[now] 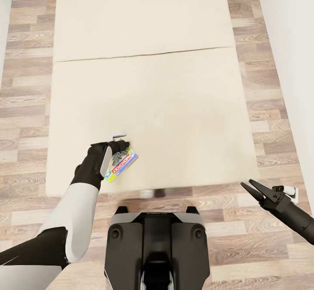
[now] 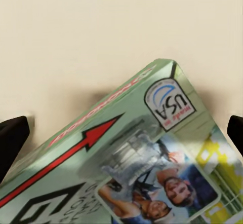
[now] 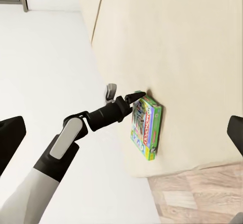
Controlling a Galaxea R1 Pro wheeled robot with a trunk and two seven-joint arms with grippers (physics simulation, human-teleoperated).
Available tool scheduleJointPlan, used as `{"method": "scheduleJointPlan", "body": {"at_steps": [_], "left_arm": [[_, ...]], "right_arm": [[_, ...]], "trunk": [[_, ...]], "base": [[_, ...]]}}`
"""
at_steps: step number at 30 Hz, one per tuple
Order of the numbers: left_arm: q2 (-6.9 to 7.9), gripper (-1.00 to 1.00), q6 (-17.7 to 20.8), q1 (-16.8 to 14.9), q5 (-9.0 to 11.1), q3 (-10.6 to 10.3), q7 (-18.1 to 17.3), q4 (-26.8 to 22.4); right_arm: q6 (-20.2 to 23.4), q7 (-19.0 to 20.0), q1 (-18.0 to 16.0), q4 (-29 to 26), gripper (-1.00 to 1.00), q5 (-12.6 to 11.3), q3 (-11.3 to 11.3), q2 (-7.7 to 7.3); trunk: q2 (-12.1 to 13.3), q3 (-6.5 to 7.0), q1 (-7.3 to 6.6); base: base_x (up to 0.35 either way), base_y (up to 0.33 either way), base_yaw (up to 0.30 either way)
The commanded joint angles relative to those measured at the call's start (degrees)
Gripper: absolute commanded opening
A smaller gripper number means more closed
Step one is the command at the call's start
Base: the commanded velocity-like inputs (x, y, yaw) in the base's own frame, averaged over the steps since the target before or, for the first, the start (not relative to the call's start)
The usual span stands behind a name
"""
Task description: Put all the toys in the child's room - the three board games (two on the bed and one on the table), the two jigsaw puzzles on the table, and the tennis ball on the table - inside the toy box on the table in the child's room.
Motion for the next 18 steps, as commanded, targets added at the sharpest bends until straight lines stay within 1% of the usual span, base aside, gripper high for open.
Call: {"method": "scheduleJointPlan", "body": {"at_steps": [1, 11, 18], "left_arm": [[-0.06, 1.00, 0.4, 0.0, -0.2, 0.2, 0.0, 1.0], [-0.05, 1.00, 0.3, 0.0, -0.2, 0.2, 0.0, 1.0], [-0.06, 1.00, 0.3, 0.0, -0.2, 0.2, 0.0, 1.0]], "right_arm": [[0.2, 0.2, 0.0, 0.0, 1.00, 0.1, 0.0, -0.01], [0.2, 0.2, 0.0, 0.0, 1.00, 0.1, -0.1, -0.01], [0.2, 0.2, 0.0, 0.0, 1.00, 0.1, -0.3, -0.01]], "trunk": [[-0.1, -0.06, 0.03], [-0.1, -0.06, 0.03], [-0.1, -0.06, 0.03]], "base": [[-0.129, 0.000, 0.000], [-0.059, 0.000, 0.000], [-0.014, 0.000, 0.000]]}}
